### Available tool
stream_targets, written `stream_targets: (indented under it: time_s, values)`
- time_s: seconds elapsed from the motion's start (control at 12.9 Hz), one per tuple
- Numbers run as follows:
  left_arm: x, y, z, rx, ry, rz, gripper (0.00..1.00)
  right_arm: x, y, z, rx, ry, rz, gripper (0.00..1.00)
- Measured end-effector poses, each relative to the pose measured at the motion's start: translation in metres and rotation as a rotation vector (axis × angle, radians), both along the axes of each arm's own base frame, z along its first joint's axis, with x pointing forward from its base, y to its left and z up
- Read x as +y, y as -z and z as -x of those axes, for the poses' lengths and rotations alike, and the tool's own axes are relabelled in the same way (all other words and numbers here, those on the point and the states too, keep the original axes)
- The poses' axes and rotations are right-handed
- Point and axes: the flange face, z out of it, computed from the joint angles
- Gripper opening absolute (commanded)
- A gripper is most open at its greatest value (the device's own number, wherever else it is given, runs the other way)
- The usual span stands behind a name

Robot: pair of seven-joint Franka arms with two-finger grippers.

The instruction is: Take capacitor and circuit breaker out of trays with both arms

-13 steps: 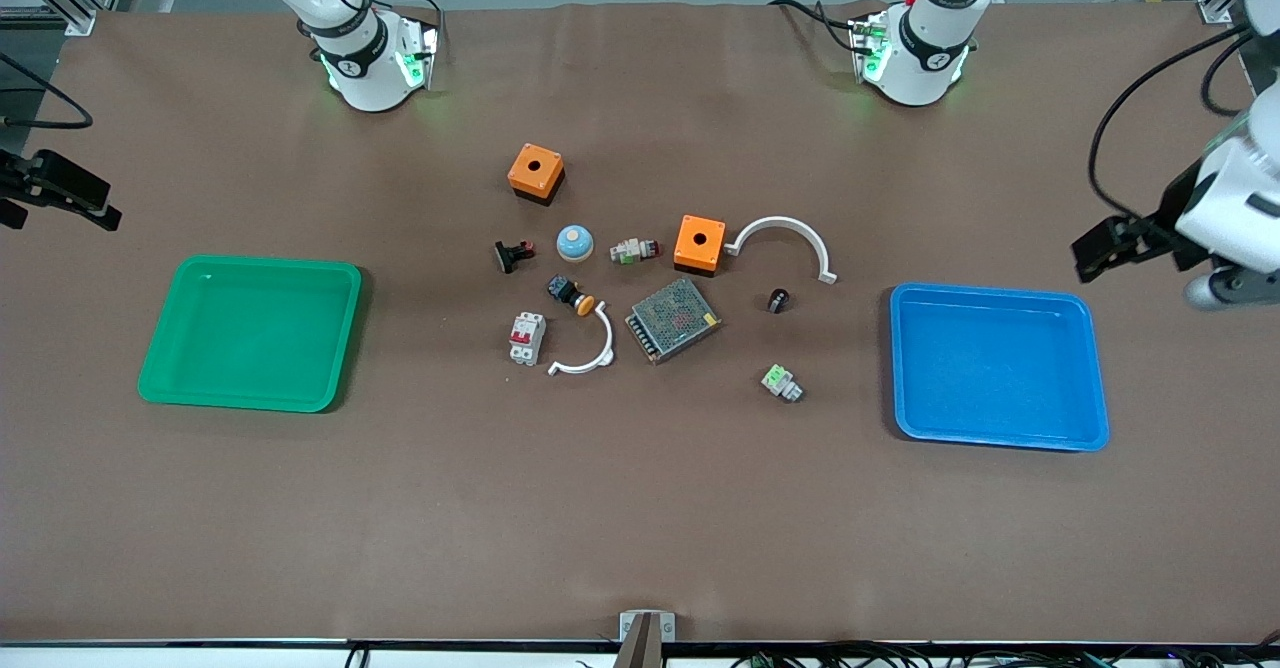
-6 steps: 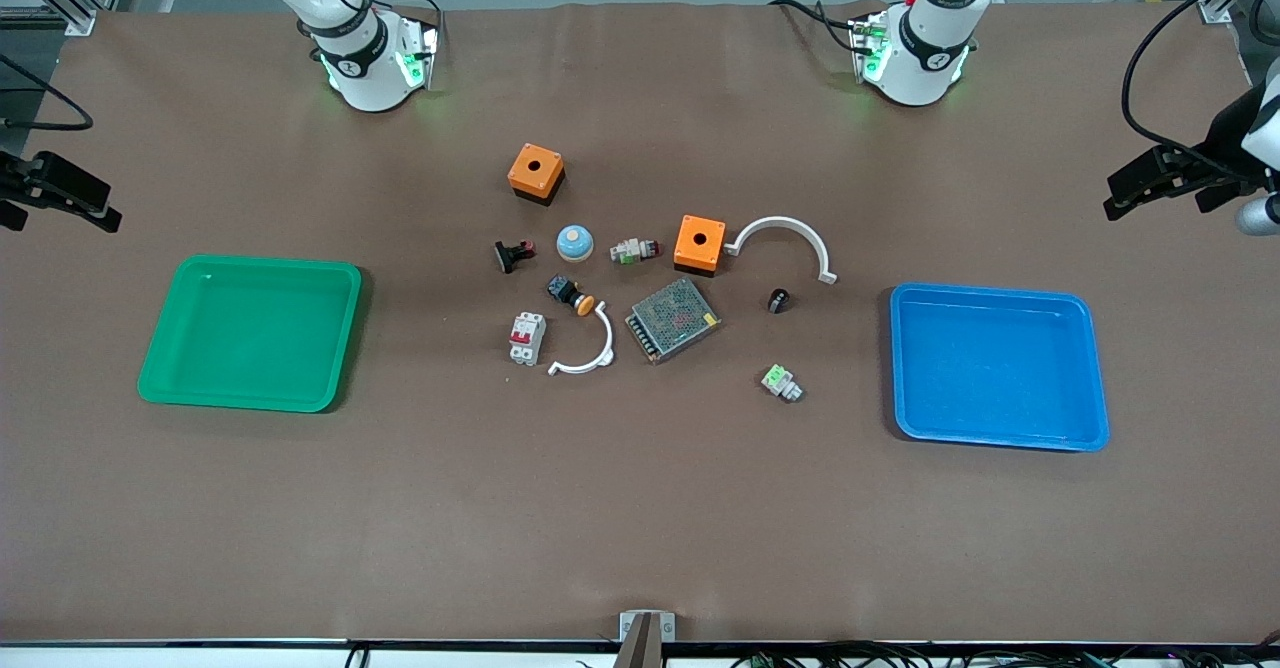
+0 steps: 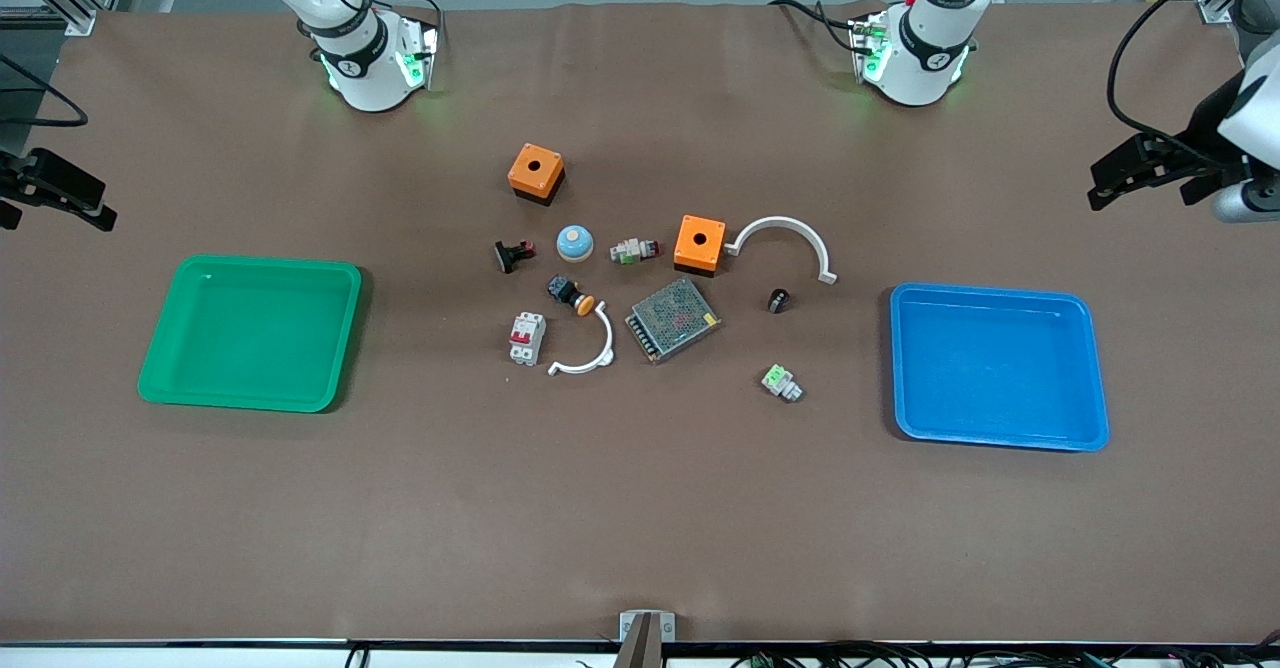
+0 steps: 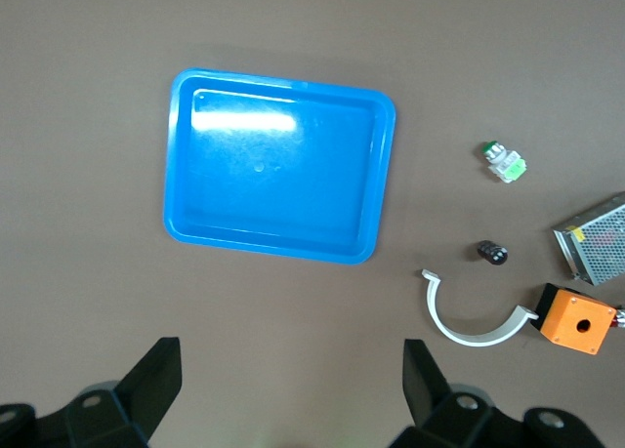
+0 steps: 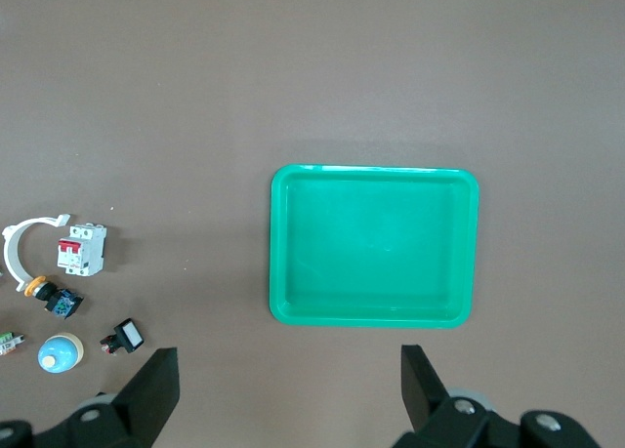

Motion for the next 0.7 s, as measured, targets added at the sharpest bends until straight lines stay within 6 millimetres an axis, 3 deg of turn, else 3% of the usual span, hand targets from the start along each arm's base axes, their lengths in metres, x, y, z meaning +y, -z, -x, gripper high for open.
stream_targets:
  time_s: [0.16, 0.7]
  values:
    - [-0.01, 0.0, 0.001, 0.003, 0.016, -0.001, 1.0, 0.0, 0.0, 0.0, 0.0, 0.0, 0.0, 1.0]
    - [-0.009, -0.01, 0.002, -0.018, 0.018, 0.001, 1.0, 0.0, 0.0, 0.0, 0.0, 0.0, 0.0, 1.0]
